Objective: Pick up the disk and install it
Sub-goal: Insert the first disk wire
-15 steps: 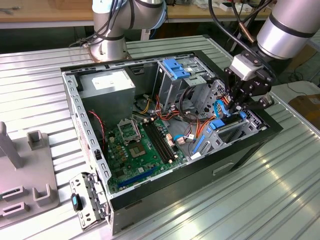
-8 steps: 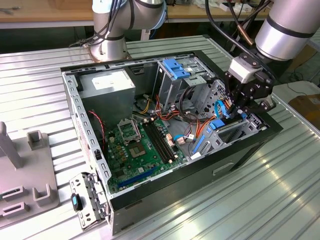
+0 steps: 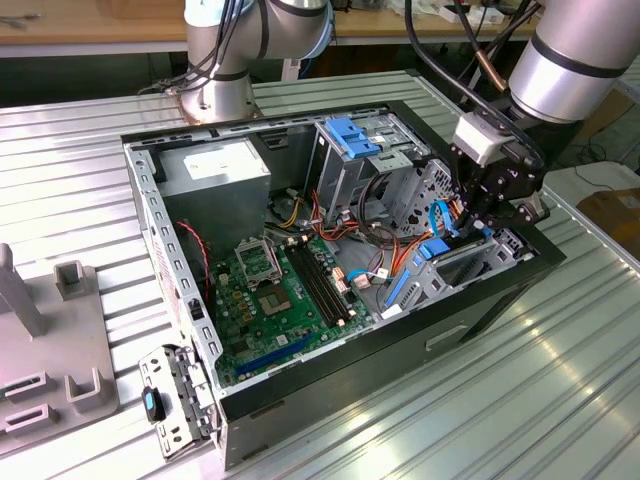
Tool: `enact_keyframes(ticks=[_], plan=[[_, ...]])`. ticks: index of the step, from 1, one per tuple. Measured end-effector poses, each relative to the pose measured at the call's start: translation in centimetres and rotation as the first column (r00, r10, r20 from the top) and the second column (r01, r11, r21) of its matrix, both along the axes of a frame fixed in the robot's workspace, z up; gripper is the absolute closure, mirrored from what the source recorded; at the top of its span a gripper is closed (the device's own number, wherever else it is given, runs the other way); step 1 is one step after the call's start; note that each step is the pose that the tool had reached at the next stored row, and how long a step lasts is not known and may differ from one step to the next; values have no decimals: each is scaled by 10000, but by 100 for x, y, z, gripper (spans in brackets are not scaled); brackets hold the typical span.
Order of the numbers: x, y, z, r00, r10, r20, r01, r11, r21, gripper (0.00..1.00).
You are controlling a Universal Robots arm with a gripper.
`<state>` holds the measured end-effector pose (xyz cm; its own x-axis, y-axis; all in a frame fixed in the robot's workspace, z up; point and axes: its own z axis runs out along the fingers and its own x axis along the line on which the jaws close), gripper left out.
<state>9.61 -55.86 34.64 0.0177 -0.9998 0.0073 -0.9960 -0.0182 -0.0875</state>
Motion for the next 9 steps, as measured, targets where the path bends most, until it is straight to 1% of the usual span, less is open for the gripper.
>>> enact_keyframes(ticks=[9], plan=[[-19,0,0,10000,0,5,0,10000,0,84]])
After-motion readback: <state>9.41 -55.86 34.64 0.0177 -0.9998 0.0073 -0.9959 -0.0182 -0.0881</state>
